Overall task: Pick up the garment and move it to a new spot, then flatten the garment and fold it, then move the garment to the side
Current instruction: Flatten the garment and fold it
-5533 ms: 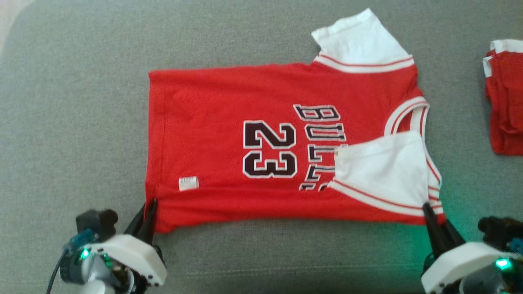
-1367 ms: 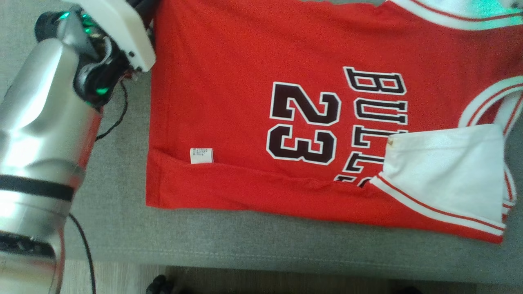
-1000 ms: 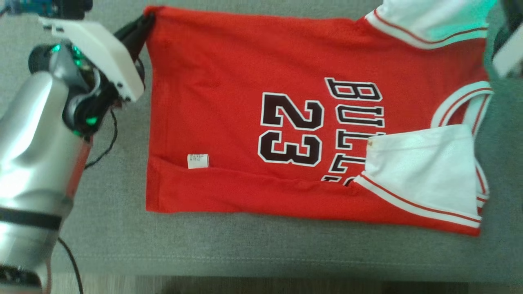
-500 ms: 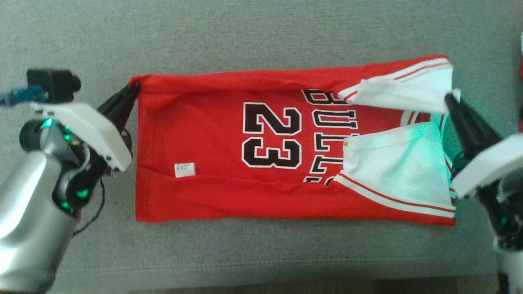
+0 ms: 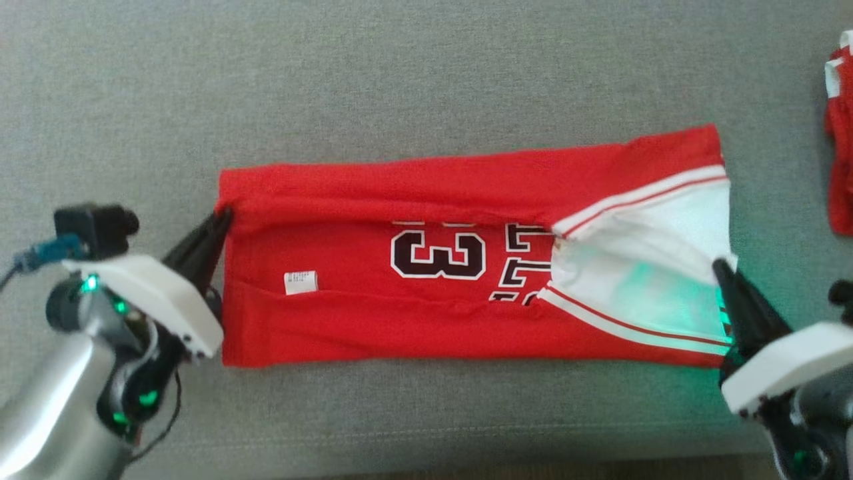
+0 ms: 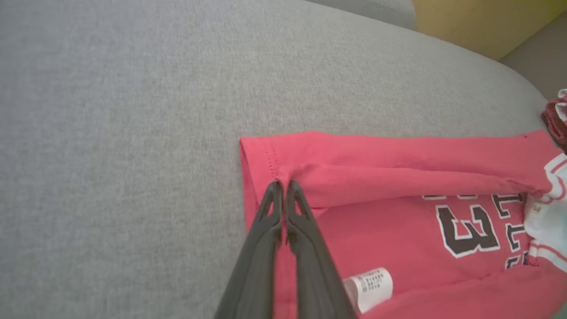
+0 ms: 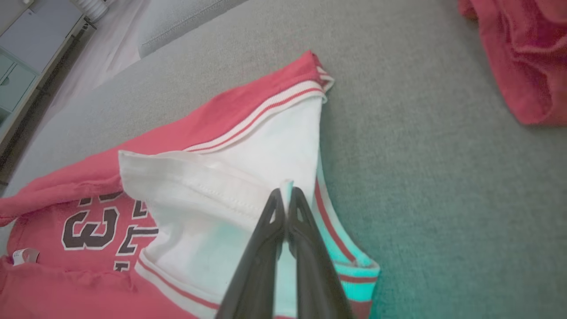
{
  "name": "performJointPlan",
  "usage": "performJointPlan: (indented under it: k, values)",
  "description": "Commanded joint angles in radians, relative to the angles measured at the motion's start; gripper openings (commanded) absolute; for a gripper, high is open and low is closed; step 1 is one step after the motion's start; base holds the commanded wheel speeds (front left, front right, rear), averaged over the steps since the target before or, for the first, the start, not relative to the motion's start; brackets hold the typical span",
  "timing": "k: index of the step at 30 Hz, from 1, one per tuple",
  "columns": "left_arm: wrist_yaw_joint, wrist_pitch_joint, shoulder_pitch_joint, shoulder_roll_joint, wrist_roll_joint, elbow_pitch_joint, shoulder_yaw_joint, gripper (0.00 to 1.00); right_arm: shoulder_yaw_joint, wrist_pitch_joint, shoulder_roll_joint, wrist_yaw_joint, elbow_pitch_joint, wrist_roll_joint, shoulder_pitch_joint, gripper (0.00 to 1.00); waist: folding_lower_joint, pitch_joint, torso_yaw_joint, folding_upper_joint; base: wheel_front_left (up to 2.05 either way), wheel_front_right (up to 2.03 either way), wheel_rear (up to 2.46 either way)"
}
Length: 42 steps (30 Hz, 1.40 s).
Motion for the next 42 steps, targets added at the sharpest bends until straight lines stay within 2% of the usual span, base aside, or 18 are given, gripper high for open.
performJointPlan:
  k: [1,3,4,5,6,7,8,9,12,15,23,29,35,42]
  values:
    - [0.009,-0.013,-0.009,0.044,-0.005,-0.034,0.047,0.0,0.009,-0.01,-0.001,0.004,-0.038,0.009,0.011,0.0,0.0001,-0.002,0.0,-0.0001,0.0,0.0,0.0]
    - [0.019,-0.018,0.016,0.042,-0.011,-0.035,0.049,0.0,0.012,-0.018,0.008,0.004,-0.032,0.013,0.034,0.0,0.0001,-0.004,0.0,-0.0001,0.0,0.0,0.0]
    - [0.023,-0.019,0.028,0.039,-0.018,-0.032,0.05,0.0,0.014,-0.021,0.012,0.004,-0.026,0.014,0.043,0.06,0.0001,-0.005,0.0,-0.0001,0.0,0.0,0.0]
    - [0.024,-0.021,0.04,0.033,-0.028,-0.032,0.051,0.0,0.016,-0.023,0.015,0.004,-0.019,0.015,0.051,0.28,0.0001,-0.007,-0.001,-0.0001,0.0,0.0,0.0]
    - [0.023,-0.021,0.052,0.027,-0.037,-0.03,0.05,0.06,0.02,-0.024,0.017,0.004,-0.009,0.016,0.058,0.53,0.0001,-0.01,-0.002,-0.0001,0.0,0.0,0.0]
    - [0.024,-0.021,0.063,0.024,-0.042,-0.026,0.048,0.37,0.022,-0.027,0.02,0.004,0.0,0.019,0.064,1.0,0.0001,-0.012,-0.003,-0.0001,0.0,0.0,0.0]
    - [0.026,-0.026,0.074,0.018,-0.047,-0.021,0.048,0.63,0.022,-0.029,0.022,0.004,0.01,0.019,0.07,1.0,0.0001,-0.016,-0.003,-0.0001,0.0,0.0,0.0]
    - [0.025,-0.027,0.085,0.013,-0.052,-0.015,0.045,1.0,0.025,-0.028,0.023,0.004,0.017,0.015,0.078,1.0,0.0001,-0.02,-0.004,-0.0001,0.0,0.0,0.0]
    - [0.029,-0.059,0.11,-0.003,-0.054,-0.007,0.046,1.0,0.028,-0.043,0.027,0.004,0.021,0.005,0.095,1.0,0.0001,-0.032,-0.004,-0.0001,0.0,0.0,0.0]
    - [0.057,-0.114,0.135,-0.013,-0.027,-0.013,0.053,1.0,0.035,-0.093,0.028,0.004,-0.002,-0.03,0.097,1.0,0.0001,-0.045,-0.007,-0.0001,0.0,0.0,0.0]
    - [0.209,-0.307,0.196,-0.046,0.117,-0.107,0.075,1.0,0.023,-0.255,0.029,0.004,-0.108,-0.173,0.055,1.0,0.0001,-0.085,-0.013,-0.0001,0.0,0.0,0.0]
    - [0.293,-0.356,0.201,-0.066,0.222,-0.2,0.075,1.0,0.042,-0.297,0.014,0.004,-0.159,-0.243,0.005,1.0,0.0001,-0.109,-0.02,-0.0001,0.0,0.0,0.0]
    - [0.328,-0.369,0.217,-0.088,0.284,-0.245,0.061,1.0,0.081,-0.297,0.005,0.004,-0.138,-0.261,-0.008,1.0,0.0001,-0.135,-0.024,-0.0001,0.0,0.0,0.0]
    - [0.335,-0.373,0.23,-0.091,0.304,-0.236,0.057,1.0,0.101,-0.29,0.003,0.004,-0.114,-0.261,-0.005,1.0,0.0001,-0.144,-0.023,-0.0001,0.0,0.0,0.0]
